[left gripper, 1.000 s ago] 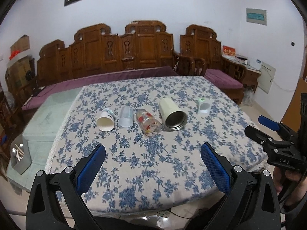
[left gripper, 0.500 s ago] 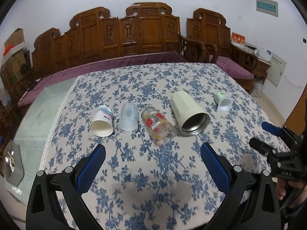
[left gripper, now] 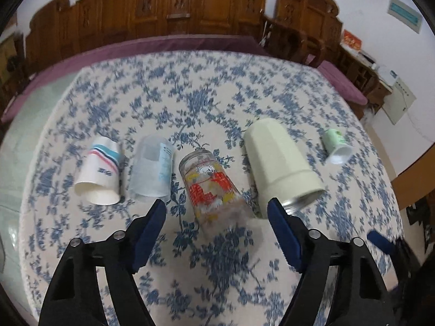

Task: Flip cup upside down

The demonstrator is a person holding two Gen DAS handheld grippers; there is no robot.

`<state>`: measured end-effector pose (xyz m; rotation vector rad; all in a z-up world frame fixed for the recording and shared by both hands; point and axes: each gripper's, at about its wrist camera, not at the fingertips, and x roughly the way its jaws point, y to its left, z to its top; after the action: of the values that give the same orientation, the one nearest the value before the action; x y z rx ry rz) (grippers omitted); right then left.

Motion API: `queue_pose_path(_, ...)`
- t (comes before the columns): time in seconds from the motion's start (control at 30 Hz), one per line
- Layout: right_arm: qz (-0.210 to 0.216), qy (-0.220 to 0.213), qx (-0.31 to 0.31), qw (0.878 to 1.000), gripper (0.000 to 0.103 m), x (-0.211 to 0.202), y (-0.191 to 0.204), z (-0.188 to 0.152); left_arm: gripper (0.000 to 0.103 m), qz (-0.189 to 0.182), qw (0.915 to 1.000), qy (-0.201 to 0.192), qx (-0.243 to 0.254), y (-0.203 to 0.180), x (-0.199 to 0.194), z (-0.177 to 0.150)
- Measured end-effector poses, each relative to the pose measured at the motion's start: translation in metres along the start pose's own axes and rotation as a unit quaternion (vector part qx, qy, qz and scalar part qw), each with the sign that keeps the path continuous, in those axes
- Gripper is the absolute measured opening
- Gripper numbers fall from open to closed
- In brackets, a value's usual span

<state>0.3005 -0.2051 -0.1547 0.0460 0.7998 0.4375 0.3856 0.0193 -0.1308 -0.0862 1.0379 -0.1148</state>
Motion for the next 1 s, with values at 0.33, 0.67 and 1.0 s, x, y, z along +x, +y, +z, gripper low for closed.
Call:
queue_pose_path(0.33, 0.006, 0.016, 0.007, 1.000, 0.086, 0.014, -0.008, -0.009, 0.069, 0.034, 0.9972, 0.066, -0.013, 0.000, 0.072, 0.022)
queue_pose_path(0.67, 0.012, 0.017, 0.017, 1.000, 0.086, 0.013, -0.013, -0.014, 0.064, 0.013, 0.9917, 0.118, -0.049, 0.014, 0.103, 0.026)
queue_pose_path(1.0, 0.004, 0.006, 0.023, 1.000, 0.086, 0.000, -0.016, -0.015, 0.055, 0.011, 0.9924, 0.116, -0.040, 0.018, 0.089, 0.019)
